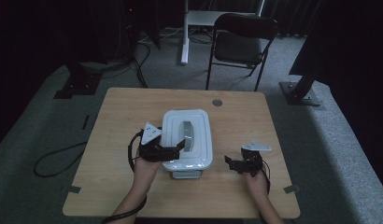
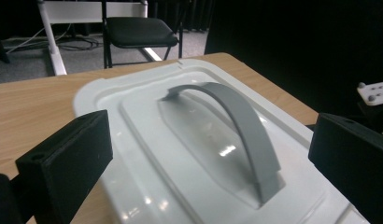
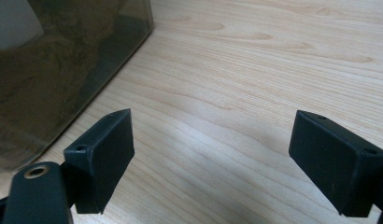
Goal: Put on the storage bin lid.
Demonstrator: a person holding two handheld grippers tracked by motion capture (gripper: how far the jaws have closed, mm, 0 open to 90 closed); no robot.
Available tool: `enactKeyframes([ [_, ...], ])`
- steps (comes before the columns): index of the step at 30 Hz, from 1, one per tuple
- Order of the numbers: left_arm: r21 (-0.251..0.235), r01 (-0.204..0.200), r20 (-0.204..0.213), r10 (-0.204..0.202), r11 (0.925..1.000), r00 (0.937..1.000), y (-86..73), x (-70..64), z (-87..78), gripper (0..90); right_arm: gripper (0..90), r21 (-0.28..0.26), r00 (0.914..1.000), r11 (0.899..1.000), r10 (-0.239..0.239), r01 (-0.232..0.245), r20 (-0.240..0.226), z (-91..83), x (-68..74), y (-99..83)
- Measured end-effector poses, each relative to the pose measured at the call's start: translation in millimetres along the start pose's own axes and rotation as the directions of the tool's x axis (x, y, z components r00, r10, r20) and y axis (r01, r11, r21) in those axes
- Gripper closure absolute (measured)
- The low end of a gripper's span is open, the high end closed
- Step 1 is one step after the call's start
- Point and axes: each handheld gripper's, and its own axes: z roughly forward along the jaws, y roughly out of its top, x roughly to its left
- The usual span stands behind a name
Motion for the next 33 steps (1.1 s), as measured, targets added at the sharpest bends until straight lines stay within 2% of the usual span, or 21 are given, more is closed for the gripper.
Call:
enactKeyframes([
  [8,0.036,-0.008,-0.015,0.008,0.9993,0.9998,-2.3,23.0,-10.3,0.6,13.3,-0.007,0.9995,1.0,0.004,-0.004,0.03,-4.2,-4.1,-0.6],
  [10,0.027,0.01,-0.016,-0.01,0.9996,0.9998,-4.6,28.3,-13.9,0.6,13.3,-0.004,0.9995,1.0,0.005,-0.005,0.032,-4.3,-5.0,-1.3],
  [18,0.022,0.024,-0.06,-0.023,0.9995,0.998,-11.9,40.9,-26.4,0.6,12.8,-0.01,0.9991,1.0,0.001,-0.001,0.041,-6.8,-7.1,-4.7],
  [26,0.029,0.052,-0.132,-0.048,0.9982,0.9901,-26.9,65.7,-40.8,0.6,12.7,-0.01,0.9981,1.0,0.01,-0.01,0.061,-10.5,-13.9,-12.5],
  [33,0.046,0.089,-0.194,-0.078,0.995,0.9779,-43.3,84.4,-46.6,0.6,12.7,-0.012,0.9968,1.0,0.014,-0.013,0.079,-14.6,-20.1,-17.5],
])
